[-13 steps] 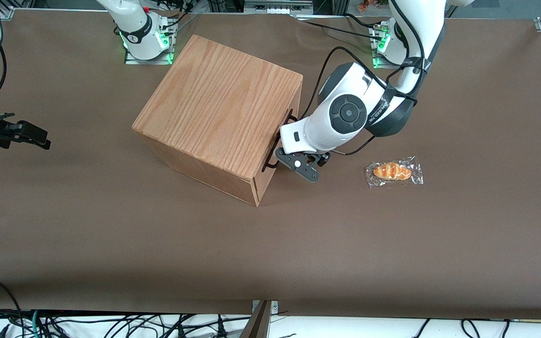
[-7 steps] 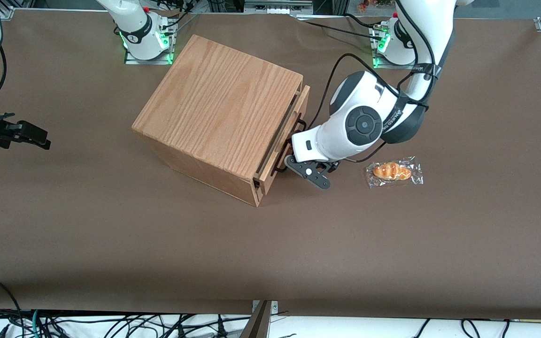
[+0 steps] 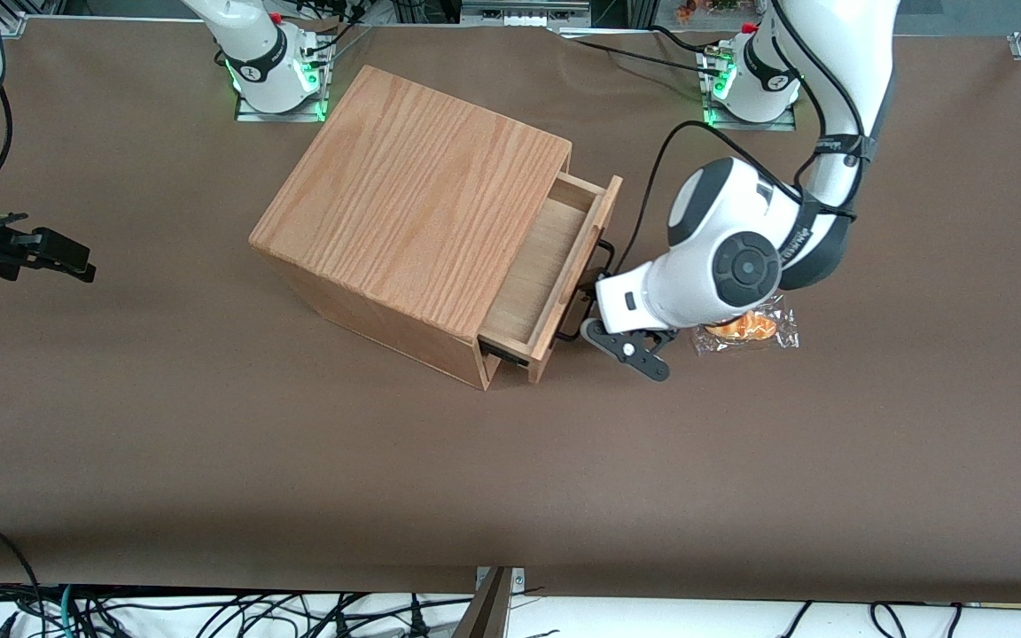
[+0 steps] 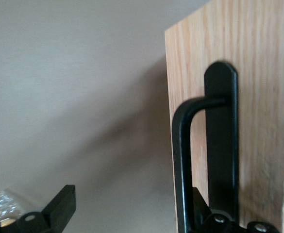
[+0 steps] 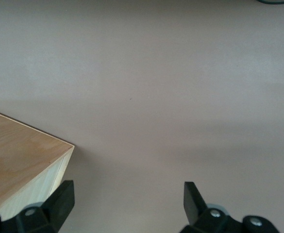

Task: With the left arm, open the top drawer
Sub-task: 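Pull the handle with the left gripper, sliding the drawer out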

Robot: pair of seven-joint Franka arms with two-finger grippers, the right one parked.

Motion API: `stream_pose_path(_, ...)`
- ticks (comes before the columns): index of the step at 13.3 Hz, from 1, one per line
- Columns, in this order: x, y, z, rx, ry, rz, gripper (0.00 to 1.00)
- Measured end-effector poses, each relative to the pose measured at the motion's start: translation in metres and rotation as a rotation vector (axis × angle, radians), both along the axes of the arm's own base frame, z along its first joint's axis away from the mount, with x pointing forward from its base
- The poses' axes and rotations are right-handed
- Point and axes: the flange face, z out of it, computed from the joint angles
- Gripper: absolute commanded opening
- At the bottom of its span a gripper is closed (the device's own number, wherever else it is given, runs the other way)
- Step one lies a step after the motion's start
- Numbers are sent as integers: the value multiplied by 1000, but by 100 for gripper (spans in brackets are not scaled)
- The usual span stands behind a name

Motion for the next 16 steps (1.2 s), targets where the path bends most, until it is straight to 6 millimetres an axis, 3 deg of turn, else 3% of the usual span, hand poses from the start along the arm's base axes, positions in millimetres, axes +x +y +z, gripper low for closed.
stream_pose_path(2, 6, 13, -2, 0, 4, 16, 100)
stream_pose_path(11, 9, 27, -3, -5, 37, 37, 100)
stream_pose_path(16, 23, 59, 0, -4, 35, 77, 100)
